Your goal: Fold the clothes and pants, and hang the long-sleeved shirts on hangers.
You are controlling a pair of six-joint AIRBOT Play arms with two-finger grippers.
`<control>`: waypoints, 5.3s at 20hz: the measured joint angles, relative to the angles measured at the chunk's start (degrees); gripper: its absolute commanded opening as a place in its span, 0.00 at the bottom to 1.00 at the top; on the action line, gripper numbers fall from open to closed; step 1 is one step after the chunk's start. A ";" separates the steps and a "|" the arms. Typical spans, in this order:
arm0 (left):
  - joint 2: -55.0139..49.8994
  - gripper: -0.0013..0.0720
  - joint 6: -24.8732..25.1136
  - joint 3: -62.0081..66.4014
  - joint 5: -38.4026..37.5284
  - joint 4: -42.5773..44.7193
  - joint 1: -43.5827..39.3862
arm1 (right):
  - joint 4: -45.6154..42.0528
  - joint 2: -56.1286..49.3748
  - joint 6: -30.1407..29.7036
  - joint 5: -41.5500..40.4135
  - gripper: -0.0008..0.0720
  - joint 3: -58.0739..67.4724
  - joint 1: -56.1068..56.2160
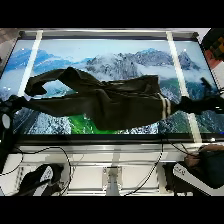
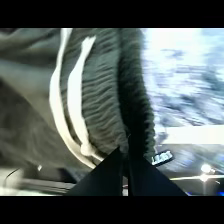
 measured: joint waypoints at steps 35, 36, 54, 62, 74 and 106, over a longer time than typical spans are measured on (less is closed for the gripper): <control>-2.99 0.71 6.21 0.20 -11.87 13.20 3.43 | -13.29 -2.12 4.04 1.22 0.54 8.28 -8.41; -2.99 0.71 5.51 0.39 -11.17 12.87 3.43 | -12.04 -2.12 4.22 0.81 0.54 9.14 -8.41; -19.80 0.71 16.22 3.02 14.34 -57.66 -3.34 | 10.43 -3.15 10.51 -25.29 0.86 11.37 3.54; -26.43 0.87 16.72 3.56 18.71 -82.05 -3.72 | 10.58 -3.19 10.84 -27.19 0.86 11.37 8.59; -34.82 0.03 16.81 12.66 19.74 -95.45 -5.09 | 10.58 -3.19 10.84 -27.67 0.68 11.37 9.84; -20.68 0.02 21.92 40.30 -21.59 -16.55 -13.11 | 6.82 -3.19 10.75 -28.09 0.05 11.37 9.84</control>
